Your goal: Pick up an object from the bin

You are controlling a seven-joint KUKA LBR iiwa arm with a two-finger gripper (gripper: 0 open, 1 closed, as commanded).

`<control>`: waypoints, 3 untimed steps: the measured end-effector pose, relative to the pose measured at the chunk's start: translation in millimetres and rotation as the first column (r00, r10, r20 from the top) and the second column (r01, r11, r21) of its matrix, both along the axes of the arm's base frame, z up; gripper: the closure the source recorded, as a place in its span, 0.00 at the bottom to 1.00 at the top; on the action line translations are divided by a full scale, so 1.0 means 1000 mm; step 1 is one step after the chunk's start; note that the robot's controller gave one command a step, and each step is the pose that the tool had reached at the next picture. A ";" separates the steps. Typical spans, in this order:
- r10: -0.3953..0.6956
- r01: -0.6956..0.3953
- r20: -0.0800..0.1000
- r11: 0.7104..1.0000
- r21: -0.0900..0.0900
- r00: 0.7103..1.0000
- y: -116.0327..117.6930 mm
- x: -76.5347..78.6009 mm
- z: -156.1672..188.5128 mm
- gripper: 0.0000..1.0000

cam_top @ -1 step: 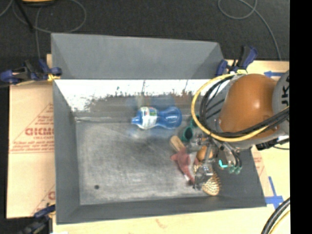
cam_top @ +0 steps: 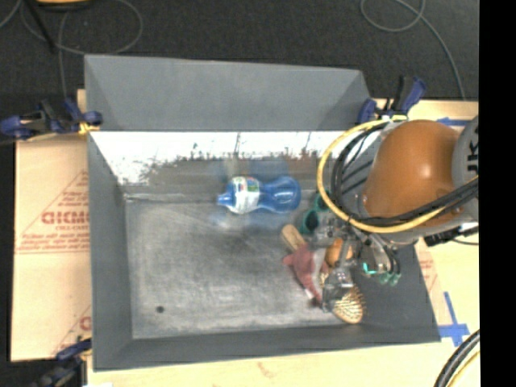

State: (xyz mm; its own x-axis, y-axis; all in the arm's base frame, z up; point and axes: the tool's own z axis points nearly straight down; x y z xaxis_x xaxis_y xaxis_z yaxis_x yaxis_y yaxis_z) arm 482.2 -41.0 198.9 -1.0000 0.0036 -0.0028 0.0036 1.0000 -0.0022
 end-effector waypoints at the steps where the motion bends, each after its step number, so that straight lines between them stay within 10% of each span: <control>1: -0.033 0.033 0.010 0.999 0.003 0.999 -0.002 0.026 -0.039 0.00; 2: -0.100 0.100 0.011 0.995 0.005 0.995 -0.022 0.021 -0.108 0.00; 3: -0.220 0.220 0.004 0.976 0.005 0.976 -0.049 0.005 -0.100 1.00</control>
Offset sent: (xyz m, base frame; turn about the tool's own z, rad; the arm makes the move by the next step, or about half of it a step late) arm 0.0119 -0.0319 -0.1289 0.1242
